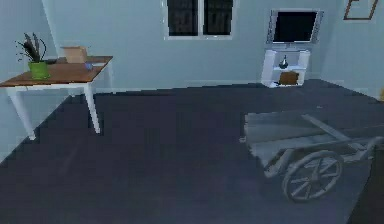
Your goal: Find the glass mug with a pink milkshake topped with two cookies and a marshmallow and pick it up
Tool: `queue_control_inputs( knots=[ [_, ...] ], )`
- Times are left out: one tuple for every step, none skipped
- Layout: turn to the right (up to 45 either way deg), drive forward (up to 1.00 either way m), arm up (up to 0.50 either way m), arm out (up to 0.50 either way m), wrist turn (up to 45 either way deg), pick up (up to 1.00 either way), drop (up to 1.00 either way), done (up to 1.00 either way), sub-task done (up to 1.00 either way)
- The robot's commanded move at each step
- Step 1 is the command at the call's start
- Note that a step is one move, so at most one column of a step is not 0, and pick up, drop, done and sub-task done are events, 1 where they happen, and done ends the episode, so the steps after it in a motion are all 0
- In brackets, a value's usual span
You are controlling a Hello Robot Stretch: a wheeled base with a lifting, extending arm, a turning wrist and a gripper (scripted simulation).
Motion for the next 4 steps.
queue_control_inputs(
  knots=[
    [-3.0, 0.00, 0.00, 0.00, 0.0, 0.00, 0.00, 0.00, 0.00],
    [0.0, 1.00, 0.00, 0.00, 0.0, 0.00, 0.00, 0.00, 0.00],
    [0.0, 1.00, 0.00, 0.00, 0.0, 0.00, 0.00, 0.00, 0.00],
    [33.0, 0.00, 0.00, 0.00, 0.0, 0.00, 0.00, 0.00, 0.00]
  ],
)
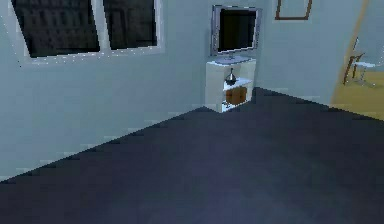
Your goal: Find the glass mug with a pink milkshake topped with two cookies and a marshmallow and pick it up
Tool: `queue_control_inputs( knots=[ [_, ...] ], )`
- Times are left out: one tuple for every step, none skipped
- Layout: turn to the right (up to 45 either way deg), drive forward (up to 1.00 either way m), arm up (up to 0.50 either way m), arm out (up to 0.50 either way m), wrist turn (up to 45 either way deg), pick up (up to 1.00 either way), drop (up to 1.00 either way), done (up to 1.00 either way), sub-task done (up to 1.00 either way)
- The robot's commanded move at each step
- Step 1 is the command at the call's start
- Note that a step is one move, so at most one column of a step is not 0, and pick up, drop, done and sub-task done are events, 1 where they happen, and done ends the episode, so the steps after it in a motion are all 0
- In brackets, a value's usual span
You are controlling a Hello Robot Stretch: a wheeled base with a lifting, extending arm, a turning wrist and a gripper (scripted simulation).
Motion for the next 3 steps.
queue_control_inputs(
  knots=[
    [0.0, 0.45, 0.00, 0.00, 0.0, 0.00, 0.00, 0.00, 0.00],
    [45.0, 0.00, 0.00, 0.00, 0.0, 0.00, 0.00, 0.00, 0.00],
    [0.0, 0.15, 0.00, 0.00, 0.0, 0.00, 0.00, 0.00, 0.00]
  ],
)
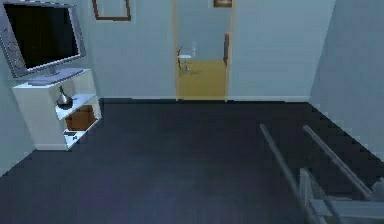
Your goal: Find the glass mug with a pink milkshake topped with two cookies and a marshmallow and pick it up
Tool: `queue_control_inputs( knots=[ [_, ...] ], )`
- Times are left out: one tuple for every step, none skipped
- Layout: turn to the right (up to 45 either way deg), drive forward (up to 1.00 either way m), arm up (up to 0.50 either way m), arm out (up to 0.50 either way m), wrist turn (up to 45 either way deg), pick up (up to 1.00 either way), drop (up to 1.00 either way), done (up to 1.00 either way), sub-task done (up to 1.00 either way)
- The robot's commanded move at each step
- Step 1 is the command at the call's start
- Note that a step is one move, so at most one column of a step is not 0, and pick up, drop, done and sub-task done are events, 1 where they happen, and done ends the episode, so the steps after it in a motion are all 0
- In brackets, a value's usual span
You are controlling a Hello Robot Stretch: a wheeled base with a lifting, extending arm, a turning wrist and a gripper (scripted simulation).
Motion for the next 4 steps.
queue_control_inputs(
  knots=[
    [0.0, 1.00, 0.00, 0.00, 0.0, 0.00, 0.00, 0.00, 0.00],
    [0.0, 1.00, 0.00, 0.00, 0.0, 0.00, 0.00, 0.00, 0.00],
    [3.0, 0.00, 0.00, 0.00, 0.0, 0.00, 0.00, 0.00, 0.00],
    [0.0, 1.00, 0.00, 0.00, 0.0, 0.00, 0.00, 0.00, 0.00]
  ],
)
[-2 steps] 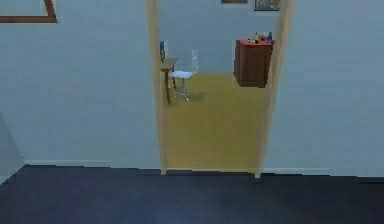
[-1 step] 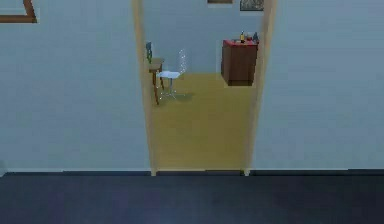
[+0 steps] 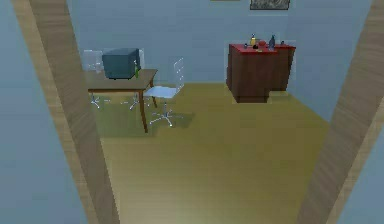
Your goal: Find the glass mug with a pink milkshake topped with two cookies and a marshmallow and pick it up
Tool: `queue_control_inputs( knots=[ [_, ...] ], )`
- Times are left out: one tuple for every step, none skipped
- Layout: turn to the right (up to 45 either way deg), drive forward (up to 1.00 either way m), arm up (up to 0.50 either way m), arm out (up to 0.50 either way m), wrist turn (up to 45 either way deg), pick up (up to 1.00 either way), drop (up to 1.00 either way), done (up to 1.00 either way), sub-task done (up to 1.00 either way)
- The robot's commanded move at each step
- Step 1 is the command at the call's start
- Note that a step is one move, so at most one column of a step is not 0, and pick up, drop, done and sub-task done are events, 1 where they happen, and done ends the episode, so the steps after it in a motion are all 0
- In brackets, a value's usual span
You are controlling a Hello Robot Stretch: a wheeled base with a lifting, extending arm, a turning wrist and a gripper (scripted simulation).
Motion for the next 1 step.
queue_control_inputs(
  knots=[
    [0.0, 0.75, 0.00, 0.00, 0.0, 0.00, 0.00, 0.00, 0.00]
  ],
)
